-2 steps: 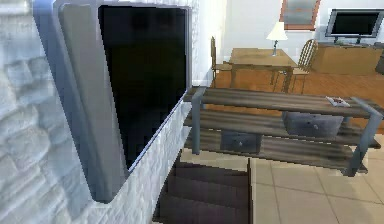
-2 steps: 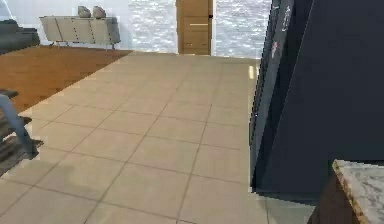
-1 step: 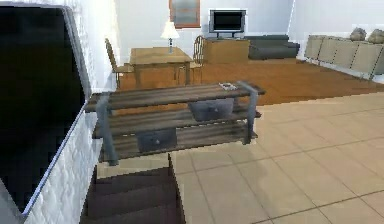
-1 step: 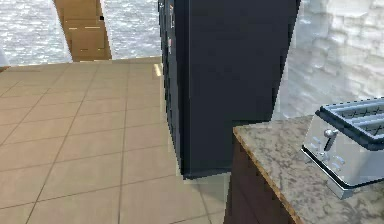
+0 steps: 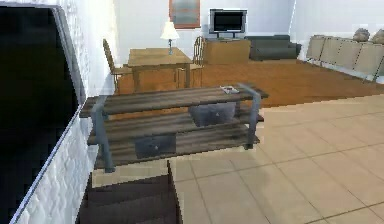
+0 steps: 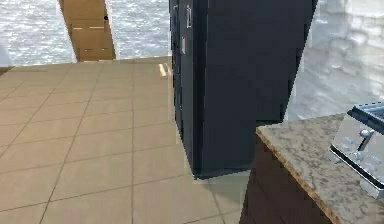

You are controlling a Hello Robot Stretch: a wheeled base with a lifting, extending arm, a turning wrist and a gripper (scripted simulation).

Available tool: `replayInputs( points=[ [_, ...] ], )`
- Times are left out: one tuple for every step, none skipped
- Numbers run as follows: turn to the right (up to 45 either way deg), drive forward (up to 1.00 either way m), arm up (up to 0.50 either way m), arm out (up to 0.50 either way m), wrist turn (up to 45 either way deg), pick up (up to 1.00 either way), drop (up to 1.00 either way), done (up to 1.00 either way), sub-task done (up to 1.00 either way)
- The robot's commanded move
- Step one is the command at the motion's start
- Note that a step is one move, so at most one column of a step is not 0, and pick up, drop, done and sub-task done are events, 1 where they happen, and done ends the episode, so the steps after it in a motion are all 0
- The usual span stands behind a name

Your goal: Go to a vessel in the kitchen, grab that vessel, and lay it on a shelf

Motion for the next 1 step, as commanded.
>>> replayInputs(
  points=[
    [45.0,0.0,0.0,0.0,0.0,0.0,0.0,0.0,0.0]
  ],
)
